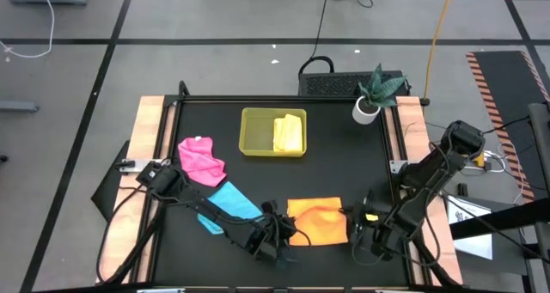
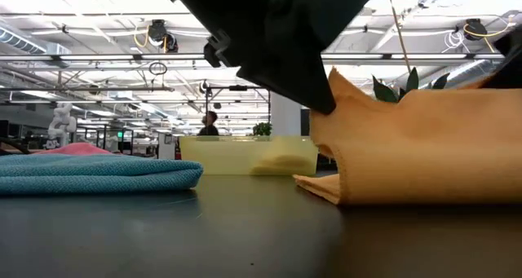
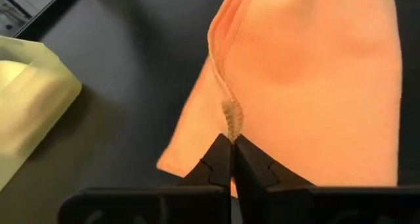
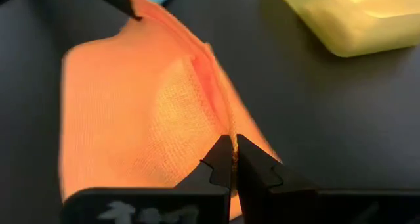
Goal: Fold microfiber towels
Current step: Fold the orange microfiber cloth
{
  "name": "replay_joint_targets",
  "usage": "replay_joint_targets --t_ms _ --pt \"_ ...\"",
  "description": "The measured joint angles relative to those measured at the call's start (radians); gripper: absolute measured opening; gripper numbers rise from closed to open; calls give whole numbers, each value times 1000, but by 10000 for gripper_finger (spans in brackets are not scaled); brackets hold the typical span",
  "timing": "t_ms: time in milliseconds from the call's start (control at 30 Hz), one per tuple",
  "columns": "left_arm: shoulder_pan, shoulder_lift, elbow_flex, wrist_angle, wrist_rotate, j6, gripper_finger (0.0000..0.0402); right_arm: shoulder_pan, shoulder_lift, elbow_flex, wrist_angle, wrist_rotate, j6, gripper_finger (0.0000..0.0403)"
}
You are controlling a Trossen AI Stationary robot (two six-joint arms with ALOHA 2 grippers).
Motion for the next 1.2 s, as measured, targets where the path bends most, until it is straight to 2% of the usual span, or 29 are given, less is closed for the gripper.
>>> replay_joint_targets --t_ms 233,467,667,933,1100,1200 --pt "40 0 0 -1 4 2 29 -104 0 -59 -4 -51 1 0" --pt "62 0 -51 4 13 -47 32 -155 0 -115 13 -54 28 0" --pt "81 2 -87 0 55 -116 35 -182 0 -160 122 -93 -15 0" --pt "92 2 -87 1 90 -105 108 -222 0 -231 372 -108 -220 0" --pt "91 -29 -86 -4 75 -122 147 -252 0 -231 395 -108 -268 0" --pt "91 -43 -85 11 14 -150 151 -273 0 -232 370 -108 -245 0"
